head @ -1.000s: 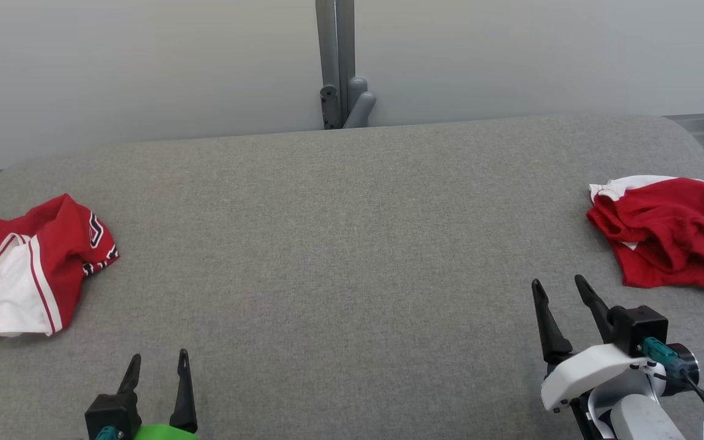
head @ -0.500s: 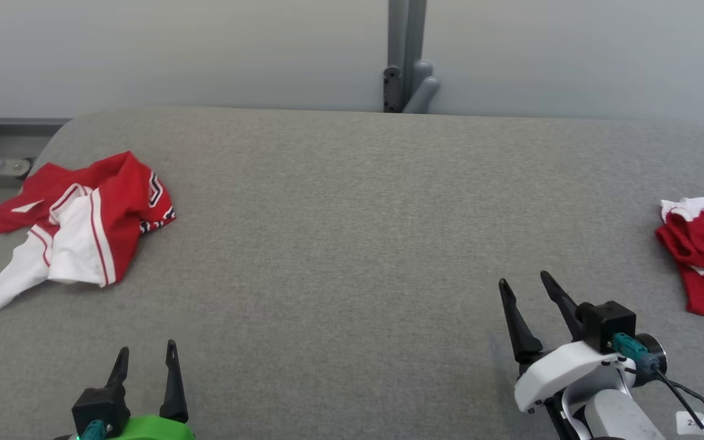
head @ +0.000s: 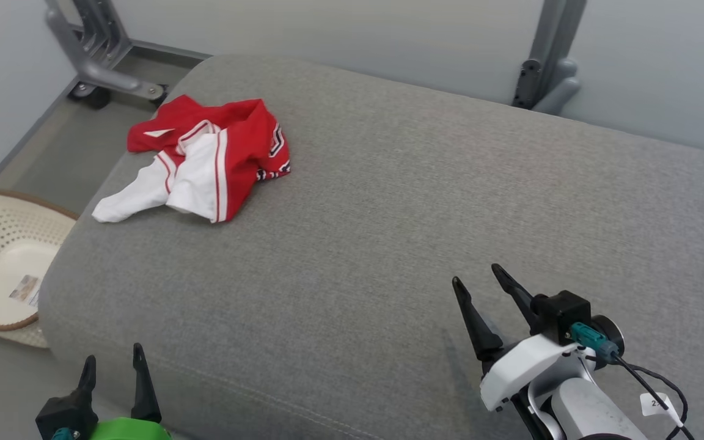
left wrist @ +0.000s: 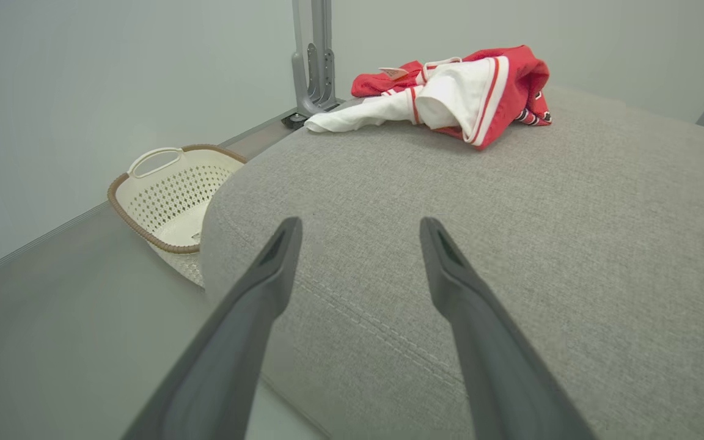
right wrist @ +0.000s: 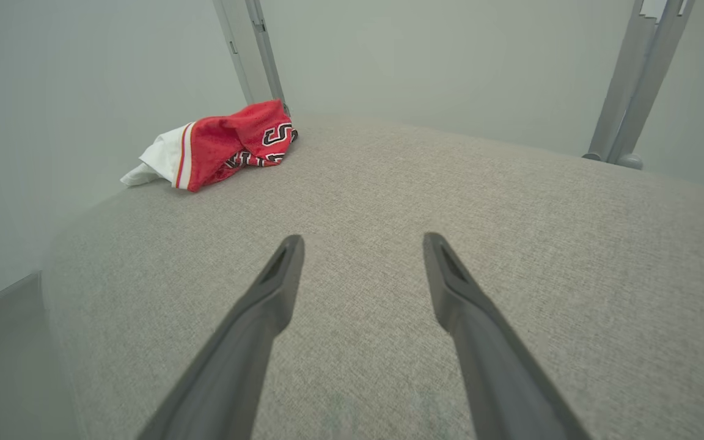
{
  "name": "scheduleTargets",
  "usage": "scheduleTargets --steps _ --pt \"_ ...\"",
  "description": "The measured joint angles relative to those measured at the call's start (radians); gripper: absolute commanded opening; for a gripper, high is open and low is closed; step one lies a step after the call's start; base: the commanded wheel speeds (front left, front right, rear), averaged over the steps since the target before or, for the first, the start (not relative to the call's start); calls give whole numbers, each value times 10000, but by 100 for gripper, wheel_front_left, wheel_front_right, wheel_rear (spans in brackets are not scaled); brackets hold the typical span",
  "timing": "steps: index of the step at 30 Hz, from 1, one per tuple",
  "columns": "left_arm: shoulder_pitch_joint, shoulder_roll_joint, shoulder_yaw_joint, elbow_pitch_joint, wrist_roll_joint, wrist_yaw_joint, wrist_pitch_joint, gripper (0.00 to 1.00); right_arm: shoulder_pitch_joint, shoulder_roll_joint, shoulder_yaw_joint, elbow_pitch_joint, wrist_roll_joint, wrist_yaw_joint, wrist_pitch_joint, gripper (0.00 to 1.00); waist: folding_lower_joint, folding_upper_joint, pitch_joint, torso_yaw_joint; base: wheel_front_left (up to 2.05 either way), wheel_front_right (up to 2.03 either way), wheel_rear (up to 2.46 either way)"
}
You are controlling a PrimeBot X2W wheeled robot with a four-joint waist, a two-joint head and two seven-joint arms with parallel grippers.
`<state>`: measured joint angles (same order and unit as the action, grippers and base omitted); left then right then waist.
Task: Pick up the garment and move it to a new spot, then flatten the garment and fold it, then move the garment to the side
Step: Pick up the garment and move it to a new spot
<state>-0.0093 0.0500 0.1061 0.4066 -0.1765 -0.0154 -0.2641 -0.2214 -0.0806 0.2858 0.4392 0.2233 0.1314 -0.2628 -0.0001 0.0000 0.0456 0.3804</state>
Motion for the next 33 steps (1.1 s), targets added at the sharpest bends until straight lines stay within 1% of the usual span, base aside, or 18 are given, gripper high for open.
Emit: scheduleTargets --steps 5,9,12,15,18,21,25,29,32,33 --pt "151 0 153 33 -81 23 0 100 -114 -23 242 79 73 0 2 100 0 0 88 735 0 0 0" --pt "184 0 140 40 -121 19 0 100 -139 -46 343 117 127 2 2 100 0 0 169 1035 0 0 0" --pt "147 0 94 130 -244 -69 0 100 -206 -163 366 161 165 0 2 100 0 0 239 996 0 0 0" --pt "-96 -2 98 226 -433 -249 0 100 -266 -291 336 163 173 0 2 100 0 0 347 835 0 0 0" --pt "-639 0 232 529 -602 -570 2 100 -316 -418 370 109 159 0 0 100 0 0 543 671 0 0 0" --pt "-1536 54 424 849 -568 -819 0 100 -488 -671 399 56 111 2 0 100 0 0 822 505 0 0 0" --pt "-3084 571 456 1509 -554 -1055 2 100 -778 -970 439 -77 56 0 0 100 1 0 1259 251 0 0 0" --pt "-4521 1197 313 2493 -734 -1124 0 100 -1048 -1189 472 -261 8 2 0 100 1 0 1711 -90 0 0 0" --pt "-5481 1701 -180 3386 -1241 -1135 -2 100 -1197 -1381 487 -414 -58 0 2 100 1 0 2008 -421 0 0 0" --pt "-5938 1990 -583 3831 -1503 -1139 0 100 -1240 -1528 435 -527 -65 0 2 100 1 0 2183 -664 0 0 0"
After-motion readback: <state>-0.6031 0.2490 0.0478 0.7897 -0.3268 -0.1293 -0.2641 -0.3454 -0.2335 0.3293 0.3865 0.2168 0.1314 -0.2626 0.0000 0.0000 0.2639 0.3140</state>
